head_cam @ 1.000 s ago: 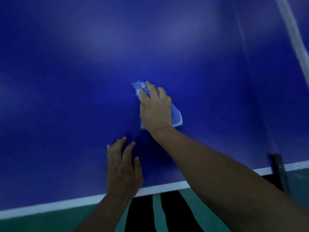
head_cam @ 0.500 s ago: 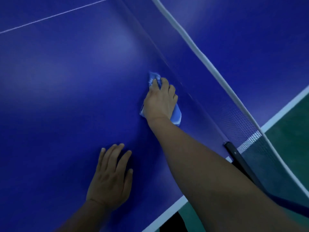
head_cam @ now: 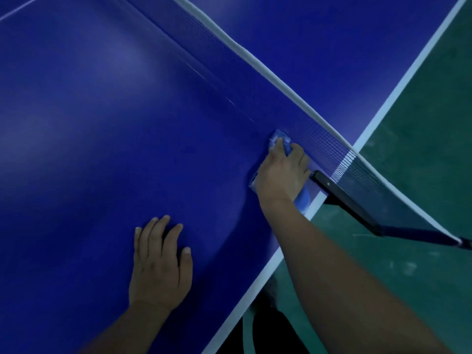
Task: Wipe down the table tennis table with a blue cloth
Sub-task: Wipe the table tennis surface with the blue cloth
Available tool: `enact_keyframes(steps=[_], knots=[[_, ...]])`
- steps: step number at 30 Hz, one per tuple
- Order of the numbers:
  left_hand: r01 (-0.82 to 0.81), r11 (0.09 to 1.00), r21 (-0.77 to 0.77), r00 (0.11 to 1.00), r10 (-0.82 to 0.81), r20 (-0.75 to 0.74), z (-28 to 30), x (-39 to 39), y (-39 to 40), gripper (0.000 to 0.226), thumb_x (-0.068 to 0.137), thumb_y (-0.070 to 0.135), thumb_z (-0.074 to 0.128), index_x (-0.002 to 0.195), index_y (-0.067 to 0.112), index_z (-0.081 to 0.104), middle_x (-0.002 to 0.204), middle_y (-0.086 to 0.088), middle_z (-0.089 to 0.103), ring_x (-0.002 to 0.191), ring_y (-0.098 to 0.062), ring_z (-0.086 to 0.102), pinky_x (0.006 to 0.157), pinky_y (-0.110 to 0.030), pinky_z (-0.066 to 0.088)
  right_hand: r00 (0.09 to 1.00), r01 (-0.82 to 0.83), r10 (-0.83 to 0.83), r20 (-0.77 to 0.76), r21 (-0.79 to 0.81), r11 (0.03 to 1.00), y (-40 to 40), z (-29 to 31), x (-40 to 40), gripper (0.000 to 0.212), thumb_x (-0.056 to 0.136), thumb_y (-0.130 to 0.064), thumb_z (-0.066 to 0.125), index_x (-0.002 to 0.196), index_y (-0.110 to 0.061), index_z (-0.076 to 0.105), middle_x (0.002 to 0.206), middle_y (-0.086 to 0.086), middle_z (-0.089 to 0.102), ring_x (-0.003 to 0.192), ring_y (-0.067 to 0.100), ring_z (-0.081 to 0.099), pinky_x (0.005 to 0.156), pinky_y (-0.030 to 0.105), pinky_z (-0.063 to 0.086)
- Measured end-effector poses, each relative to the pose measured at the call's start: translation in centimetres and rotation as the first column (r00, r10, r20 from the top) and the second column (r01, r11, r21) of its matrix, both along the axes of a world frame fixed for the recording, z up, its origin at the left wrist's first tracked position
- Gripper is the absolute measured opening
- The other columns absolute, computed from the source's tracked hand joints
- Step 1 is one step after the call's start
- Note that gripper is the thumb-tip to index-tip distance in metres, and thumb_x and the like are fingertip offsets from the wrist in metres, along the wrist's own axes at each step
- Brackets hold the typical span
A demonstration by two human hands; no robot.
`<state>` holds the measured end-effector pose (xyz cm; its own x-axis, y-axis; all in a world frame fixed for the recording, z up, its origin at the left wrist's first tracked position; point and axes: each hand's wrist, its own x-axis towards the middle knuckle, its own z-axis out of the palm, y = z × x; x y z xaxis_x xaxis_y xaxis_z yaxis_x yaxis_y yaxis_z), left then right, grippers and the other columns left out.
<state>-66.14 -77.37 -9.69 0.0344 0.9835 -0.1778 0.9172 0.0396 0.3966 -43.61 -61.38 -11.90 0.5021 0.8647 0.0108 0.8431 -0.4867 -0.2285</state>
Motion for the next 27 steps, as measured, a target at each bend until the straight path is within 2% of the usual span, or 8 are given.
enact_keyframes(steps=[7,11,14,15,16,19,23,27], knots=[[-0.012,1.000,0.019,1.000,0.011,0.017,-0.1,-0.1,-0.2,0.051,0.093,0.034,0.034,0.126,0.002,0.058,0.145,-0.017,0.042,0.142,-0.032,0.029,0.124,-0.044,0.000,0.999,0.039,-0.038,0.010,-0.093,0.995,-6.6,1.2,3.7,0.041,0.098,-0.014,0.045,0.138,-0.013,0.055,0.126,0.020,0.050,0.106,0.037,0.052,0.078,0.045,0.046],[-0.019,0.999,0.041,0.999,0.018,0.035,0.0,-0.2,-0.3,0.050,0.092,0.034,0.036,0.126,0.003,0.057,0.144,-0.016,0.043,0.141,-0.031,0.030,0.124,-0.045,0.001,0.991,0.096,-0.114,-0.070,-0.220,0.971,-10.7,1.5,6.9,0.041,0.097,-0.016,0.047,0.138,-0.023,0.052,0.119,0.015,0.046,0.089,0.034,0.055,0.069,0.036,0.039],[-0.029,0.998,0.053,0.998,0.026,0.058,0.1,-0.3,-0.4,0.050,0.092,0.034,0.037,0.126,0.004,0.057,0.143,-0.016,0.044,0.142,-0.031,0.030,0.124,-0.047,0.002,0.942,0.246,-0.313,-0.122,-0.385,0.889,-15.7,2.1,10.8,0.020,0.093,-0.026,0.042,0.109,-0.028,0.054,0.113,0.014,0.049,0.078,0.033,0.053,0.077,0.039,0.046],[-0.034,0.998,0.060,0.997,0.030,0.076,0.1,-0.3,-0.5,0.050,0.092,0.034,0.037,0.126,0.004,0.057,0.143,-0.015,0.044,0.141,-0.031,0.031,0.124,-0.047,0.003,0.938,0.255,-0.321,-0.128,-0.370,0.893,-17.4,2.6,11.6,0.019,0.095,-0.036,0.040,0.107,-0.028,0.053,0.115,0.013,0.050,0.083,0.035,0.056,0.080,0.041,0.046],[-0.045,0.996,0.074,0.994,0.037,0.099,0.2,-0.2,-0.4,0.049,0.092,0.033,0.038,0.126,0.003,0.057,0.142,-0.015,0.045,0.141,-0.031,0.032,0.123,-0.048,0.004,0.946,0.242,-0.286,-0.149,-0.257,0.935,-18.3,2.9,12.1,0.023,0.099,-0.044,0.038,0.109,-0.031,0.053,0.117,0.011,0.049,0.088,0.037,0.058,0.079,0.040,0.044],[-0.068,0.991,0.116,0.988,0.051,0.146,0.3,-0.3,-0.5,0.047,0.092,0.030,0.040,0.124,0.002,0.058,0.139,-0.016,0.048,0.137,-0.034,0.036,0.123,-0.048,0.006,0.990,0.005,-0.003,-0.141,0.013,1.000,-16.5,3.2,12.0,0.030,0.103,-0.045,0.044,0.120,-0.029,0.063,0.120,0.004,0.045,0.095,0.032,0.056,0.076,0.031,0.036],[-0.097,0.983,0.158,0.980,0.067,0.186,0.8,-0.4,-1.3,0.040,0.092,0.023,0.045,0.122,0.001,0.058,0.137,-0.017,0.048,0.136,-0.034,0.039,0.124,-0.046,0.006,0.979,-0.123,0.123,-0.160,0.008,0.992,-10.5,2.0,9.7,0.038,0.104,-0.036,0.047,0.131,-0.015,0.063,0.132,0.015,0.049,0.111,0.032,0.053,0.082,0.035,0.042],[-0.141,0.977,0.158,0.966,0.101,0.237,1.1,0.5,-3.3,0.036,0.091,0.017,0.049,0.122,0.002,0.058,0.138,-0.016,0.046,0.135,-0.032,0.039,0.124,-0.041,0.005,0.983,-0.090,0.083,-0.167,-0.035,0.995,-12.5,1.4,9.2,0.035,0.103,-0.031,0.047,0.132,-0.015,0.060,0.129,0.015,0.048,0.096,0.031,0.056,0.078,0.035,0.043]])
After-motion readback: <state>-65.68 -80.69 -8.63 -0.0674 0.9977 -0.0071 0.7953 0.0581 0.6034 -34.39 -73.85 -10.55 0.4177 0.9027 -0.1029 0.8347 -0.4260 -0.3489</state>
